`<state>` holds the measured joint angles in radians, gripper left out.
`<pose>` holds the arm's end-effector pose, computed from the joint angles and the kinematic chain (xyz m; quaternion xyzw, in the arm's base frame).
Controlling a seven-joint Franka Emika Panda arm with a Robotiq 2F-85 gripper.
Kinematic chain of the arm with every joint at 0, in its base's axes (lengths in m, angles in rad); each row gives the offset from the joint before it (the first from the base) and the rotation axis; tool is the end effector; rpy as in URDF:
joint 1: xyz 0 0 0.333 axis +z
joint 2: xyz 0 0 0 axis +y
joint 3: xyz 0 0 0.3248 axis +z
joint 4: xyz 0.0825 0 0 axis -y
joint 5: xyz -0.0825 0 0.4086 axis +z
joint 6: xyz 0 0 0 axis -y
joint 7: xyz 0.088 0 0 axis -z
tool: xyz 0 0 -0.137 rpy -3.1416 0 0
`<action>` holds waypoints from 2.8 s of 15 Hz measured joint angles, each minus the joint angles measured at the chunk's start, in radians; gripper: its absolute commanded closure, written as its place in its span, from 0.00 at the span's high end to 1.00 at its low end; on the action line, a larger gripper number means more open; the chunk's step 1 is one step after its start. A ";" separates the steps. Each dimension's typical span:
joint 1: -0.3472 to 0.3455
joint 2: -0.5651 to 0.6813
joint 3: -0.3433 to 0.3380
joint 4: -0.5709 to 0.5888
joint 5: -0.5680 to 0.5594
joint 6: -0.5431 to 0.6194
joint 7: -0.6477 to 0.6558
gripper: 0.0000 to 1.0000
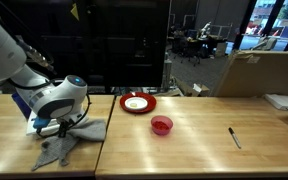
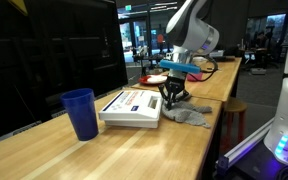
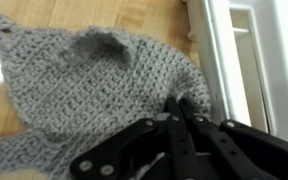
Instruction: Move the pink bowl to the left and use the grey cloth to wipe the table
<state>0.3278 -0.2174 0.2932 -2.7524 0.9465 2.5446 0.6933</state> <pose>0.3291 0.2294 0.2405 -0.8821 0.4118 0.1294 0.1886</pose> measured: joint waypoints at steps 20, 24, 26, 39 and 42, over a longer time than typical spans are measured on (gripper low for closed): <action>0.005 -0.023 0.081 -0.019 0.045 -0.044 0.002 0.01; -0.015 -0.023 0.074 -0.017 0.002 -0.073 0.014 0.01; -0.041 -0.029 0.061 -0.016 -0.059 -0.099 0.060 0.01; -0.229 -0.061 -0.113 -0.018 -0.411 -0.257 0.227 0.01; -0.280 -0.065 -0.163 -0.018 -0.481 -0.269 0.228 0.01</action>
<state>0.0479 -0.2823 0.1302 -2.7703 0.4658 2.2755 0.9210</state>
